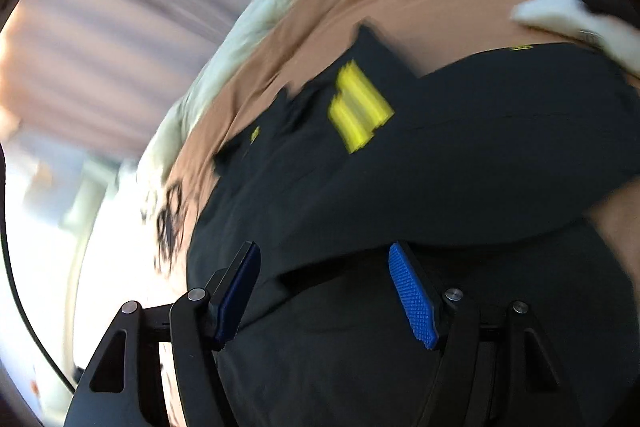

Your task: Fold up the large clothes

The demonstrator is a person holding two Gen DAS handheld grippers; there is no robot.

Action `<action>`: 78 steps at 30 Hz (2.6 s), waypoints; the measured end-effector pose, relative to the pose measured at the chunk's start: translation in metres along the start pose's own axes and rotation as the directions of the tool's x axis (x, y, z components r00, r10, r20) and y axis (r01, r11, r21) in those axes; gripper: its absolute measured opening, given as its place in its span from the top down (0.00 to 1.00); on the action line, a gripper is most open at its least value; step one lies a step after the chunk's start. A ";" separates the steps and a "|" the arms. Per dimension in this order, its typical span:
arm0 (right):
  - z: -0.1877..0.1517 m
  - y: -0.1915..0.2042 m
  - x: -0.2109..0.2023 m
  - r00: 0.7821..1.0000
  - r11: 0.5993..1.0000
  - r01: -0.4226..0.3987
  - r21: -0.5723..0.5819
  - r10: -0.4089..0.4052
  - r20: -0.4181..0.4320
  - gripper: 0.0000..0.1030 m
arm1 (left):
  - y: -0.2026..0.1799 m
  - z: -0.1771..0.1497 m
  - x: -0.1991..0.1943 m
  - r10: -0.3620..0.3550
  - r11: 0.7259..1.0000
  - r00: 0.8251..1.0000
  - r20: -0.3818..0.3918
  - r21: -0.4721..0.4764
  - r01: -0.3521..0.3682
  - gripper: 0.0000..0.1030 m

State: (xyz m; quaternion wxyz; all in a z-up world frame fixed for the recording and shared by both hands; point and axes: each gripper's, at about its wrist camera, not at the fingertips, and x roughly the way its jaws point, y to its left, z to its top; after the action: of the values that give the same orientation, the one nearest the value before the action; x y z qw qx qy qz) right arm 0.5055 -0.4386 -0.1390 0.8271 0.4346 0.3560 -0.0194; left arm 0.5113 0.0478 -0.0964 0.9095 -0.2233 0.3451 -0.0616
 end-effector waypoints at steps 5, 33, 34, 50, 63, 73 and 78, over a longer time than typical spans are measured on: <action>0.014 -0.045 -0.021 0.996 0.985 0.043 0.165 -0.056 0.071 0.35 | 0.000 -0.001 0.003 0.014 1.000 1.000 -0.005 0.002 -0.014 0.19; 0.028 0.070 -0.039 0.919 0.966 -0.196 -0.170 0.242 0.313 0.93 | 0.021 0.010 -0.007 -0.006 0.998 1.000 0.011 -0.067 0.006 0.19; 0.024 0.088 -0.038 0.920 0.959 -0.196 -0.206 0.253 0.301 0.93 | 0.024 0.012 -0.009 -0.004 0.997 1.000 0.017 -0.076 0.005 0.19; -0.083 0.276 0.041 0.955 0.808 -0.196 -0.556 0.285 0.078 0.94 | 0.085 0.024 -0.017 0.044 0.970 0.999 0.014 -0.242 -0.039 0.19; -0.134 0.256 0.137 0.984 0.735 -0.121 -0.668 0.000 -0.178 0.34 | 0.108 0.025 -0.021 0.046 0.953 0.999 0.013 -0.301 -0.040 0.19; -0.066 0.164 0.071 0.992 0.842 -0.030 -0.539 -0.039 -0.116 0.33 | 0.091 0.025 -0.010 0.063 0.969 0.998 -0.001 -0.241 -0.061 0.19; -0.037 0.085 0.048 0.993 0.917 0.059 -0.394 -0.094 -0.069 0.33 | 0.076 0.024 0.001 0.074 0.982 0.997 -0.012 -0.172 -0.075 0.19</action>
State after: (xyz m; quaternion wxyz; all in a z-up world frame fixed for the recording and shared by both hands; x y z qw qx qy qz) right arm 0.5490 -0.3454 -0.1223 0.8795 0.2469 0.4049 0.0386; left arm 0.5246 0.1240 -0.1156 0.8876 -0.2877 0.3596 0.0020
